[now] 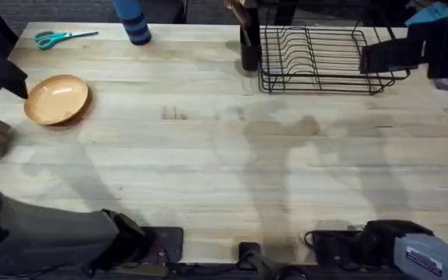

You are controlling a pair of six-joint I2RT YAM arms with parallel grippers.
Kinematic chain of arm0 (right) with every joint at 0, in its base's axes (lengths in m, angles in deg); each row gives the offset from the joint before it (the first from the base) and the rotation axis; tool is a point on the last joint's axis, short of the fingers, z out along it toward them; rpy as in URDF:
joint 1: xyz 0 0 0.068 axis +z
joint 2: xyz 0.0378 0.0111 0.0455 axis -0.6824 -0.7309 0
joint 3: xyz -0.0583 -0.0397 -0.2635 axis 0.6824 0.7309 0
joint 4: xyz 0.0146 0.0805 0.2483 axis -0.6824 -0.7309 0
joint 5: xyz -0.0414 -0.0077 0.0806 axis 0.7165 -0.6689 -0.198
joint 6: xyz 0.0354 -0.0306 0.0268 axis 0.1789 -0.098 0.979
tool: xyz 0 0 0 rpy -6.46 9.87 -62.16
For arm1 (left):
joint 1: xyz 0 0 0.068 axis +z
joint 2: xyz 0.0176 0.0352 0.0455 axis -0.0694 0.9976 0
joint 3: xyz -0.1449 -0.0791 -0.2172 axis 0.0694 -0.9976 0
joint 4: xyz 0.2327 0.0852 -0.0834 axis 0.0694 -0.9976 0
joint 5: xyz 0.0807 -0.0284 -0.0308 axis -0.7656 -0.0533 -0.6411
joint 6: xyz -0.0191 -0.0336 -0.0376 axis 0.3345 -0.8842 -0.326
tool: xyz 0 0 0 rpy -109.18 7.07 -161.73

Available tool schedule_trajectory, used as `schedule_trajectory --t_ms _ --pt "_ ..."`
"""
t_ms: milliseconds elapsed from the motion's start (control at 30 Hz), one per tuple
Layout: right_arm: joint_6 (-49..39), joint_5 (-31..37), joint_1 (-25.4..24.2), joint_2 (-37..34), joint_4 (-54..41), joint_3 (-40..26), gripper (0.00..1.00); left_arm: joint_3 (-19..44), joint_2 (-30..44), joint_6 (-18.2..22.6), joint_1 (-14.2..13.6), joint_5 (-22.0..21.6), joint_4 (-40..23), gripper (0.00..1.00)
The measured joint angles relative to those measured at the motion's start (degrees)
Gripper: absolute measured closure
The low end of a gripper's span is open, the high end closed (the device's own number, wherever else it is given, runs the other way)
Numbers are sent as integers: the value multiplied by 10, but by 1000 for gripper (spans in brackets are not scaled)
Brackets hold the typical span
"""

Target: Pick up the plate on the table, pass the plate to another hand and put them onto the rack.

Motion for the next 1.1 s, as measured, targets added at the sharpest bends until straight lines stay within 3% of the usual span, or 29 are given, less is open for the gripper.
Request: schedule_trajectory --t_ms 567,800,867,1000,1100 --pt "0 0 0 0 0 0 9 0 115 -16 -1 0 90 8" --pt "0 0 0 0 0 0 9 0 163 -16 -11 0 99 8" --pt "0 0 0 0 0 0 9 0 213 -17 -12 1 105 8" --pt "0 0 0 0 0 0 9 7 220 -19 -12 3 111 5" --pt "0 0 0 0 0 0 10 7 220 -20 -13 7 115 129"
